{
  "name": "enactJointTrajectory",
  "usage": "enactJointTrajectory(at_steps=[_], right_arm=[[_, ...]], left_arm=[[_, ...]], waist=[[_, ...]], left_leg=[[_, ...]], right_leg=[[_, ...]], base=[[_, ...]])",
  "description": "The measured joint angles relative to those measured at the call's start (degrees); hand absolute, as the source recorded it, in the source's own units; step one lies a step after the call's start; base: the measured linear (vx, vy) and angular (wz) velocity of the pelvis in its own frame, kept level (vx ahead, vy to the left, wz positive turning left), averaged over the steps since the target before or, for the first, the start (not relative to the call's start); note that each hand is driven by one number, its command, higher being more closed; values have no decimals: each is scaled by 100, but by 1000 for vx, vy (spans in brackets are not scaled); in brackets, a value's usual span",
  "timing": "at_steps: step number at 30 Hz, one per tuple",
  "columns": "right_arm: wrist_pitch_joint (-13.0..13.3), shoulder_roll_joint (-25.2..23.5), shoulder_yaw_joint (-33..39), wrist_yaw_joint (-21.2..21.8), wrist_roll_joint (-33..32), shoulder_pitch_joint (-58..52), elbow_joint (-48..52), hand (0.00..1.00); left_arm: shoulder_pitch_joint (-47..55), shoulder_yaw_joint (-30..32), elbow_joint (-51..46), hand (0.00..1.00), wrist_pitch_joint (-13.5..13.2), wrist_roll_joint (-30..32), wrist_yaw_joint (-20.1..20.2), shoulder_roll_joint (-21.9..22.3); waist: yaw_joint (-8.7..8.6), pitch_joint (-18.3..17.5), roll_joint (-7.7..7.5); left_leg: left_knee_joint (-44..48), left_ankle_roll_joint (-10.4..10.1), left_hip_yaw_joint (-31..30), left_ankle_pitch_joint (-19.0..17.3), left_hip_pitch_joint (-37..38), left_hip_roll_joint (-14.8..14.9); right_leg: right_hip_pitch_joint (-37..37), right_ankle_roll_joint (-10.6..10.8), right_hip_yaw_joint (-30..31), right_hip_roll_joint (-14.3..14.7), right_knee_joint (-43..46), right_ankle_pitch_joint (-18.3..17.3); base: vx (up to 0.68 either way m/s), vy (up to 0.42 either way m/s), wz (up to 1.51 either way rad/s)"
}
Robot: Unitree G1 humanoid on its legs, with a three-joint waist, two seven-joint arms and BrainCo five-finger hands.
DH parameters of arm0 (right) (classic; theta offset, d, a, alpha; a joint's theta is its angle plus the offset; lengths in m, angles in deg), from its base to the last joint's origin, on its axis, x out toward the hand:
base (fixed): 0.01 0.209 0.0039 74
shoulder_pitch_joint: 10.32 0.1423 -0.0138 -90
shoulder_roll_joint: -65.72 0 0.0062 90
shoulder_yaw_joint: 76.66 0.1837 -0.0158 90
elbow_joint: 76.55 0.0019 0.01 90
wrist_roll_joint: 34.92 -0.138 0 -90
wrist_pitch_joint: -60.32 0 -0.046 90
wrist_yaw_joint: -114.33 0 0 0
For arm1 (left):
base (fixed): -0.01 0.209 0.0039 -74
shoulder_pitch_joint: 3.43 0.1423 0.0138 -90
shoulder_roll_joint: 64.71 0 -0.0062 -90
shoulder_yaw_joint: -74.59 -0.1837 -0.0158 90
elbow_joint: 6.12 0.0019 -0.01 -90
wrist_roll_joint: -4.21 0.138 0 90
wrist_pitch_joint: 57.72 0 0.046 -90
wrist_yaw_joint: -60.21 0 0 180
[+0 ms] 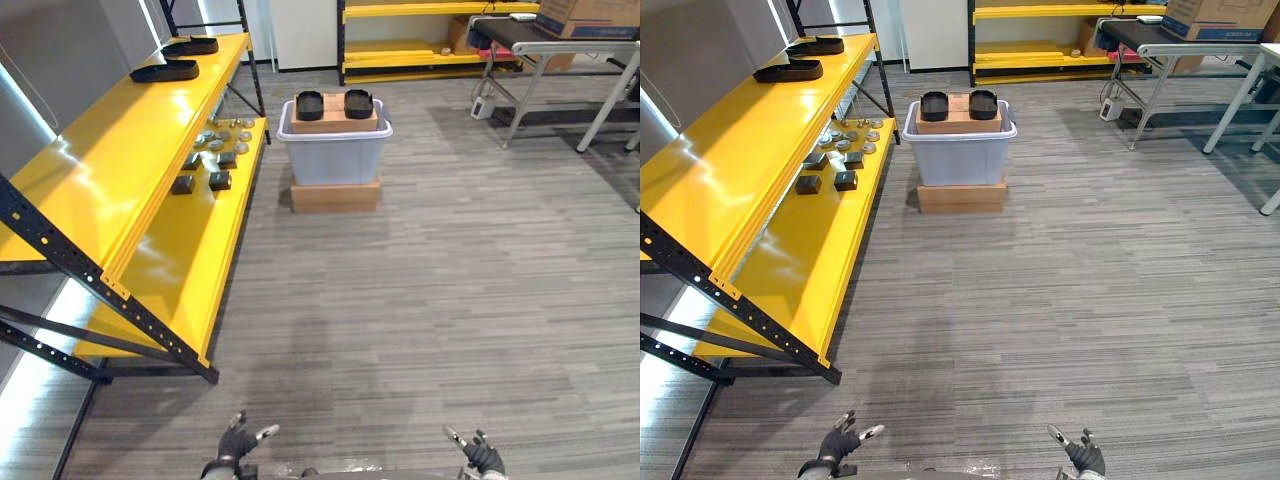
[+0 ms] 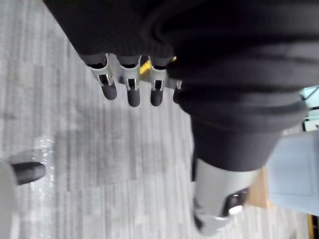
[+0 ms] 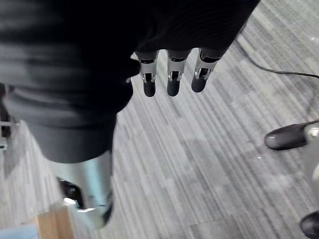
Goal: Walk over and take plastic housings, then place them on the shelf
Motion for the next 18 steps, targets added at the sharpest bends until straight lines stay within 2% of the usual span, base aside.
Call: enactJointTrajectory(at_steps=[1, 6, 8, 16, 18], right_arm=[[42, 32, 0, 6, 186, -4, 169, 0], [78, 133, -3, 35, 724, -25, 457, 0], [98, 145, -10, 49, 870, -11, 598, 0], [87, 171, -11, 115, 884, 108, 590, 0], [86, 184, -5, 93, 815, 194, 540, 0]], left_arm=[[-43, -8, -119, 0, -14, 77, 8, 0], [-17, -28, -371, 0, -66, 238, 17, -66], [-18, -27, -469, 0, -71, 380, 17, -118], [11, 14, -544, 0, -90, 413, -12, -110], [11, 56, -544, 0, -89, 374, -36, -105]], waist=[[-20, 105, -15], [-36, 151, -38], [-50, 162, -25], [-73, 181, 14], [-75, 195, 37]], left_leg=[[-35, -24, 16, -5, 61, 3], [-126, -182, 141, -52, 223, 6], [-127, -230, 163, -85, 282, 6], [-49, -323, 322, -168, 303, 31], [103, -246, 345, -321, 214, 57]], right_leg=[[44, 1, 2, 3, -23, 0], [161, 26, 18, -2, -92, -12], [210, 100, 12, -12, -85, -58], [224, 151, 11, -15, -67, -92], [200, 187, 8, -7, -65, -119]], base=[[60, -13, -6], [76, -6, -9], [50, -18, -5], [37, -24, -5], [33, -22, -6]])
